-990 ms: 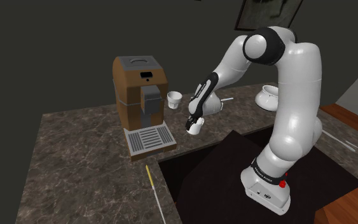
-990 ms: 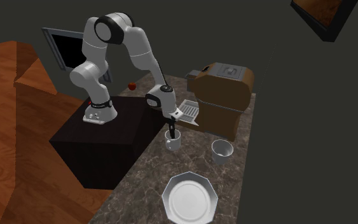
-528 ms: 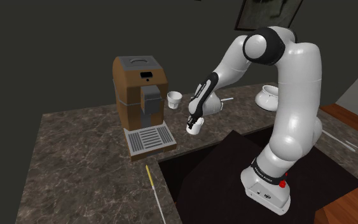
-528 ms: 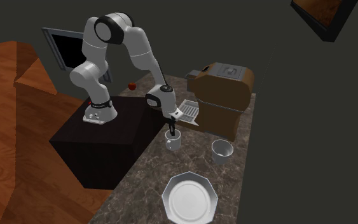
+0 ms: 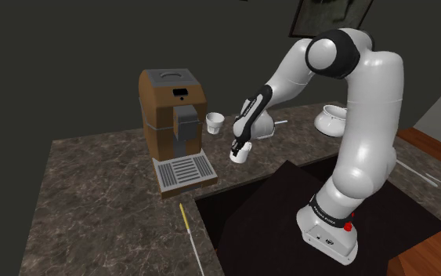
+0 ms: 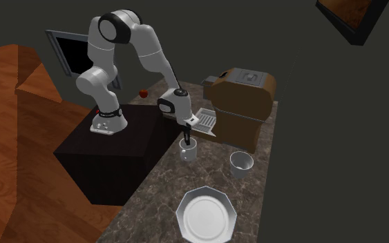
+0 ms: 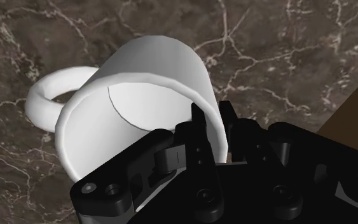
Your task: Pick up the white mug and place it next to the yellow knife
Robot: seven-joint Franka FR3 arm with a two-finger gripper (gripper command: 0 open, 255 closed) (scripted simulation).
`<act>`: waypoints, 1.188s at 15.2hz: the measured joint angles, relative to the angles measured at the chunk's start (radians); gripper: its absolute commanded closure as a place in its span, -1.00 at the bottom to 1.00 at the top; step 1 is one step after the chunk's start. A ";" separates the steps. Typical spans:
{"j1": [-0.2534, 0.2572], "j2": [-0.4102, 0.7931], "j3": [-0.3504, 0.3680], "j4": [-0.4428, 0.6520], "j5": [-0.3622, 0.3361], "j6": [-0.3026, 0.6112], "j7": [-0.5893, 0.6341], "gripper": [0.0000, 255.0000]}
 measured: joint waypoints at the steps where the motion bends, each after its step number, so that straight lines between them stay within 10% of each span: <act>1: 0.000 -0.015 -0.004 -0.007 -0.002 -0.009 -0.002 1.00; 18: 0.067 -0.276 -0.088 -0.050 -0.099 -0.226 0.079 1.00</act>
